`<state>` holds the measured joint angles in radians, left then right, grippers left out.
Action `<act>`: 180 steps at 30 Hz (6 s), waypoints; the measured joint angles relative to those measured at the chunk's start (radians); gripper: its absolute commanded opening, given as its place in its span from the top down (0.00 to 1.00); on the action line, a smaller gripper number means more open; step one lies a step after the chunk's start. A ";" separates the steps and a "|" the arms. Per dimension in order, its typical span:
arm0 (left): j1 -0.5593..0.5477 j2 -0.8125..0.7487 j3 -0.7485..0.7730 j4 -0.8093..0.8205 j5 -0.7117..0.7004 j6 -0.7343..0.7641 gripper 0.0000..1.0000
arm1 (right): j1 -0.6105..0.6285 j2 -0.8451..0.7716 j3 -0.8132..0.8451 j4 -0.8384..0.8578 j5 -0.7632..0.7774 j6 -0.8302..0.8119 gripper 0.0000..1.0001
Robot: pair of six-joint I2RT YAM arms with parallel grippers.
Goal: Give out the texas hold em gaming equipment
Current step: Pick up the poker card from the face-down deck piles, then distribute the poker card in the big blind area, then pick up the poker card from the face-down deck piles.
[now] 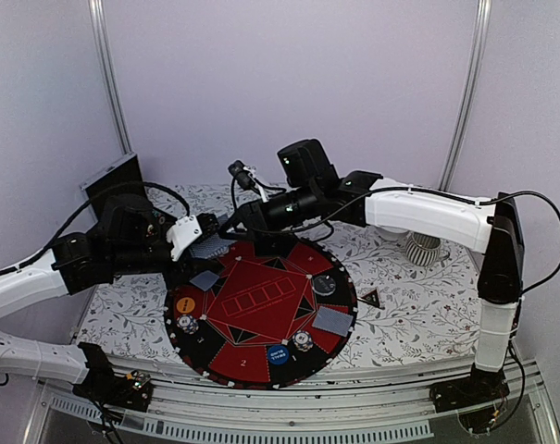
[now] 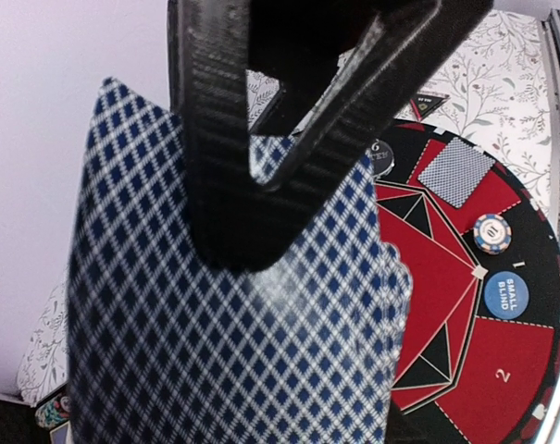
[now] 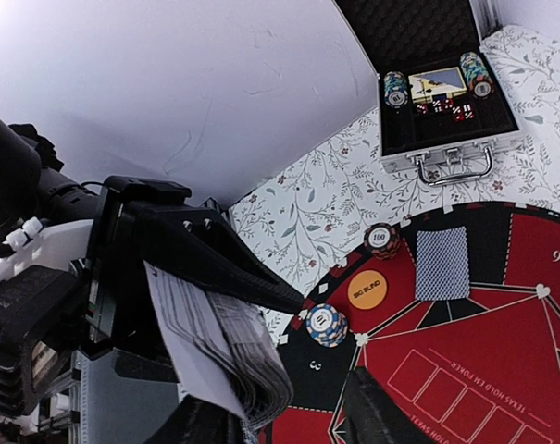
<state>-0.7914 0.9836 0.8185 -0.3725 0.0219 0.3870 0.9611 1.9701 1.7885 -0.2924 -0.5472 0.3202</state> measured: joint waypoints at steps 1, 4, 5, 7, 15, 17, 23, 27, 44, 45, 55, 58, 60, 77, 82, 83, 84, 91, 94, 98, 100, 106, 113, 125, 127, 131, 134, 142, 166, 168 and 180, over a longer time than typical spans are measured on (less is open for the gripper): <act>0.000 0.001 0.000 0.000 -0.003 -0.001 0.56 | 0.000 0.000 0.000 0.000 -0.006 -0.002 0.71; 0.000 0.010 0.000 -0.001 -0.009 -0.003 0.56 | 0.000 -0.003 0.000 -0.002 -0.016 0.000 0.90; 0.000 0.013 0.000 -0.001 -0.011 -0.005 0.56 | 0.001 -0.004 0.000 -0.003 -0.017 0.000 0.95; 0.000 0.017 0.000 -0.003 -0.017 -0.006 0.56 | 0.001 -0.007 0.000 -0.006 -0.021 -0.001 0.97; 0.003 0.025 0.000 -0.008 -0.048 -0.026 0.56 | 0.001 -0.045 0.000 -0.040 0.014 -0.013 0.98; 0.006 0.030 0.000 -0.008 -0.056 -0.033 0.57 | 0.000 -0.055 0.000 -0.047 0.025 -0.019 0.98; 0.021 0.032 0.000 -0.007 -0.064 -0.057 0.57 | -0.010 -0.080 0.000 -0.056 0.034 -0.025 0.98; 0.034 0.032 -0.002 -0.006 -0.083 -0.085 0.57 | -0.056 -0.095 -0.003 -0.051 0.017 0.006 0.98; 0.222 -0.032 -0.042 0.059 -0.255 -0.198 0.56 | -0.168 0.185 -0.102 0.528 0.202 0.750 0.98; 0.233 -0.035 -0.043 0.063 -0.257 -0.199 0.56 | -0.148 0.230 -0.088 0.544 0.225 0.792 0.98; 0.287 -0.072 -0.068 0.100 -0.231 -0.201 0.55 | 0.006 0.611 0.142 0.683 0.309 1.164 0.98; 0.304 -0.085 -0.074 0.108 -0.209 -0.204 0.55 | 0.023 0.677 0.171 0.698 0.309 1.261 0.98; 0.315 -0.094 -0.079 0.112 -0.193 -0.206 0.55 | 0.029 0.708 0.186 0.700 0.314 1.300 0.98; 0.333 -0.109 -0.082 0.126 -0.134 -0.217 0.55 | 0.052 0.718 0.201 0.695 0.357 1.407 0.82; 0.336 -0.109 -0.082 0.126 -0.131 -0.217 0.55 | 0.060 0.718 0.197 0.690 0.348 1.426 0.71; 0.336 -0.109 -0.082 0.126 -0.130 -0.217 0.55 | 0.060 0.718 0.194 0.690 0.343 1.428 0.68; 0.337 -0.109 -0.082 0.126 -0.128 -0.217 0.55 | 0.061 0.718 0.192 0.691 0.335 1.431 0.66; 0.342 -0.109 -0.082 0.126 -0.117 -0.217 0.55 | 0.063 0.680 0.140 0.690 0.299 1.438 0.49; 0.343 -0.109 -0.082 0.126 -0.114 -0.217 0.55 | 0.065 0.648 0.106 0.683 0.277 1.438 0.43; 0.345 -0.108 -0.082 0.126 -0.111 -0.217 0.55 | 0.066 0.612 0.061 0.681 0.238 1.446 0.35; 0.346 -0.108 -0.082 0.126 -0.105 -0.216 0.55 | 0.066 0.582 0.025 0.678 0.201 1.453 0.19; 0.347 -0.108 -0.082 0.128 -0.097 -0.212 0.55 | 0.054 0.505 -0.047 0.673 0.139 1.435 0.01; 0.348 -0.106 -0.082 0.129 -0.053 -0.189 0.55 | 0.009 0.317 -0.148 0.640 0.099 1.288 0.01; 0.317 -0.106 -0.082 0.129 0.090 -0.096 0.56 | -0.110 -0.051 -0.148 0.376 0.129 0.465 0.01; 0.286 -0.095 -0.078 0.128 0.104 -0.067 0.56 | -0.105 -0.080 -0.148 0.346 0.105 0.362 0.01; 0.215 -0.022 -0.032 0.125 0.108 -0.006 0.56 | -0.102 -0.105 -0.148 0.292 0.037 0.207 0.01; 0.188 0.051 0.021 0.125 0.125 0.027 0.56 | -0.102 -0.105 -0.148 0.247 0.004 0.139 0.02; 0.164 0.195 0.090 0.146 0.180 0.053 0.56 | -0.099 -0.093 -0.141 0.180 -0.075 0.060 0.02; 0.156 0.200 0.037 0.195 0.231 0.049 0.56 | -0.077 0.100 0.018 0.117 0.004 0.053 0.16; 0.156 0.200 0.033 0.196 0.225 0.049 0.56 | -0.078 0.084 0.005 0.107 0.019 0.047 0.19; 0.156 0.195 0.033 0.203 0.198 0.047 0.56 | -0.077 0.049 0.003 0.083 0.034 0.029 0.53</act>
<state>-0.6350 1.1786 0.8516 -0.1696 0.2199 0.4339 0.8837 2.0190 1.7920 -0.2096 -0.5133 0.3496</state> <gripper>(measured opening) 0.440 0.556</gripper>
